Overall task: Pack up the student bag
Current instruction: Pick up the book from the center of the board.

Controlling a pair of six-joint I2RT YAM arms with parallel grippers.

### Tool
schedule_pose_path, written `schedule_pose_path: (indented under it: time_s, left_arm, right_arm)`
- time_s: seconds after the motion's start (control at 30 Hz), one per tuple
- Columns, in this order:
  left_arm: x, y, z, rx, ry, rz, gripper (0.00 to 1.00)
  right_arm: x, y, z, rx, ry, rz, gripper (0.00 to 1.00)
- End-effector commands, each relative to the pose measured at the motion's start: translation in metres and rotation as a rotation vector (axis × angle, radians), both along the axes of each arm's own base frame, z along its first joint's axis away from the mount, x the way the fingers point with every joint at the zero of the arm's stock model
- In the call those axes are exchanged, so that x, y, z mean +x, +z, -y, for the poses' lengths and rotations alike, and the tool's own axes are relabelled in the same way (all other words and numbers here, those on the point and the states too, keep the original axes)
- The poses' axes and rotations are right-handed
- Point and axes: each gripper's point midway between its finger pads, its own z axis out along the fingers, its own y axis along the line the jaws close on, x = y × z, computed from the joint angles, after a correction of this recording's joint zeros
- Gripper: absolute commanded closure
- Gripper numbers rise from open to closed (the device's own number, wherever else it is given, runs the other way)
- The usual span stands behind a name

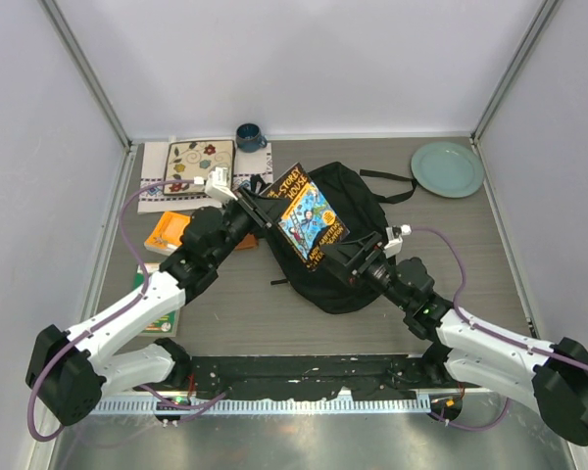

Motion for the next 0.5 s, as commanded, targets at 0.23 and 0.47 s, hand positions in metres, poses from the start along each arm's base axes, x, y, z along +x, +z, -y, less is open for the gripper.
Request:
schedule_pose_path:
  time_s: [0.23, 0.47]
  left_arm:
    - [-0.006, 0.062, -0.009, -0.263, 0.028, 0.13, 1.0]
    - [-0.014, 0.073, -0.004, -0.356, -0.027, 0.137, 1.0]
  right_arm:
    - [0.015, 0.042, 0.01, 0.131, -0.105, 0.125, 0.18]
    - [0.019, 0.061, 0.006, 0.238, -0.101, 0.205, 0.18]
